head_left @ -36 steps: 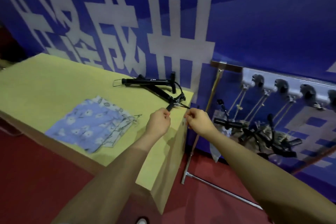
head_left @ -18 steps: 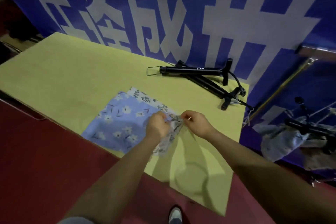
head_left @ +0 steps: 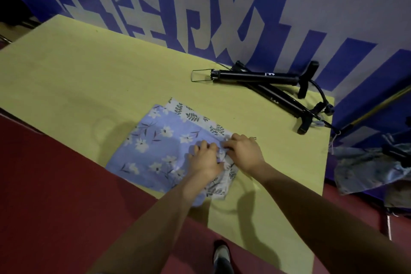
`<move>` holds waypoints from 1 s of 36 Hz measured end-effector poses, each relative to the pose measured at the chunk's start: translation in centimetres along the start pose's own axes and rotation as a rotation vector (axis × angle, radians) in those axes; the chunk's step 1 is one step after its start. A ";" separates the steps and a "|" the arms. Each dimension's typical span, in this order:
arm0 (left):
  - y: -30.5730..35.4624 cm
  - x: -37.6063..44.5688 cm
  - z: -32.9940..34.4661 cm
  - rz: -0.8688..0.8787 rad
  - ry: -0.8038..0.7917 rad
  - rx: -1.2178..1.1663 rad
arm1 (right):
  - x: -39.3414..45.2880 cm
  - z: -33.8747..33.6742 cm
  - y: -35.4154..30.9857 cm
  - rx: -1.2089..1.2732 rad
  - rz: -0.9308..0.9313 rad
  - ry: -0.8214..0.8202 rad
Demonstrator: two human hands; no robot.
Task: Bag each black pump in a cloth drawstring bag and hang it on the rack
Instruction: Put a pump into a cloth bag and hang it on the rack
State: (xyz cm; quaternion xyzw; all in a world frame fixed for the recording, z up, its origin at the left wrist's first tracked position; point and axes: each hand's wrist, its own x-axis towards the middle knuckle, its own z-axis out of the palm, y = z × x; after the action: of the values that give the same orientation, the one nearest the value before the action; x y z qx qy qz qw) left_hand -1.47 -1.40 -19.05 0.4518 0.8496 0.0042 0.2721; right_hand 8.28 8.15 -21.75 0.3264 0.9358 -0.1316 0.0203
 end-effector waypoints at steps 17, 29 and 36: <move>-0.6 -2.4 -5.6 0.487 0.340 0.192 | 0.0 -5.9 -1.0 0.562 0.055 0.311; 1.8 -2.2 -9.6 0.320 0.385 0.240 | -0.3 -8.4 1.4 0.572 0.108 0.360; 4.0 -0.3 -8.5 0.259 0.288 0.018 | -0.8 -5.5 6.4 0.382 0.323 0.142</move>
State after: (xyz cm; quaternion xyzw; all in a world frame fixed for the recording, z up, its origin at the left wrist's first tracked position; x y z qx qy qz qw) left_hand -2.28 2.72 -10.62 0.5544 0.8146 0.0960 0.1407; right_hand 13.12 13.96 -17.85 0.4778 0.8289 -0.2777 -0.0869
